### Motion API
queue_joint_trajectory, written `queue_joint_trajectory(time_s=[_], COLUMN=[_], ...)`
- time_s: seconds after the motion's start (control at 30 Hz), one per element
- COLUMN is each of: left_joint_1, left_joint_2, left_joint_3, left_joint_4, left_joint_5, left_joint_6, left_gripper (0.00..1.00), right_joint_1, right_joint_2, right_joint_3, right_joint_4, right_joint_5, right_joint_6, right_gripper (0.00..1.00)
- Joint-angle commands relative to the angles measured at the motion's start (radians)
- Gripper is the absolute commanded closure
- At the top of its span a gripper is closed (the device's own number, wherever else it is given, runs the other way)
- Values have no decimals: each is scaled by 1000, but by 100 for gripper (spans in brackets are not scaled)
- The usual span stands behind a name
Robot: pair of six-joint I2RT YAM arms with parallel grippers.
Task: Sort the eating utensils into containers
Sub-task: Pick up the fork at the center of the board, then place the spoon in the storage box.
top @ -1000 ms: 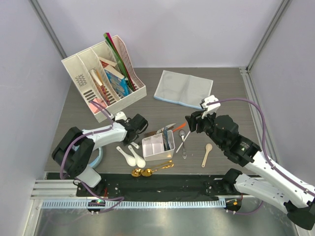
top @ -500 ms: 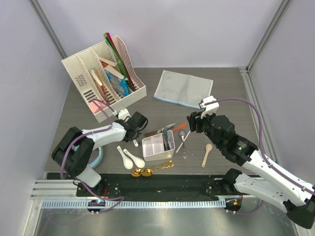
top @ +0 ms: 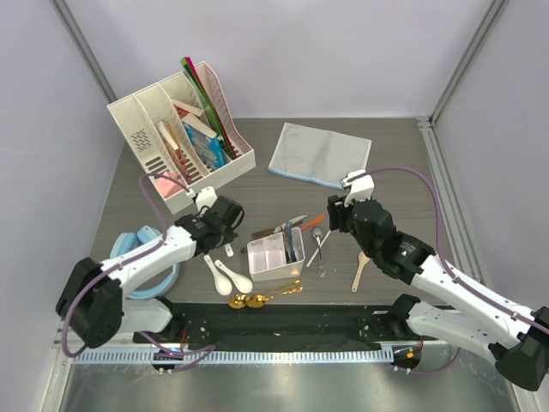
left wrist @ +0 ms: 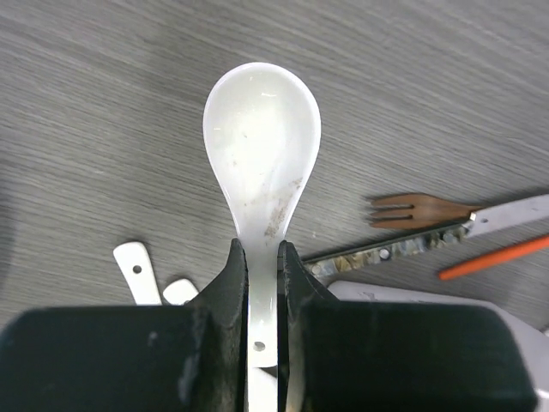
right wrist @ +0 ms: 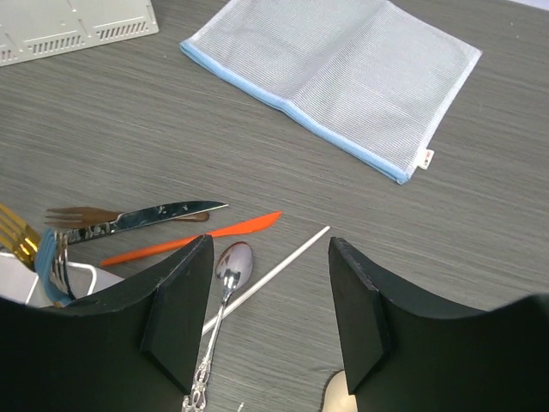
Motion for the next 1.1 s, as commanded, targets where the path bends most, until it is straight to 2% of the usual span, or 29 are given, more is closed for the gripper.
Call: queue_joint_trajectory(time_s=[0.0, 0.3, 0.63, 1.07], left_joint_1=[1, -37, -181, -290], left_joint_2=[-94, -158, -65, -8], left_joint_3=[3, 20, 91, 45], left_joint_4=[-8, 61, 100, 190], left_joint_5=[9, 143, 100, -9], left_joint_6=[63, 129, 131, 97], left_gripper=[100, 100, 100, 100], right_joint_1=[-12, -20, -31, -52], right_joint_2=[8, 10, 47, 36], right_joint_3=[3, -3, 0, -26], right_joint_4=[39, 50, 68, 73], right_joint_5=[76, 93, 78, 60], right_joint_6=[59, 80, 86, 91], right_gripper=[39, 39, 39, 39])
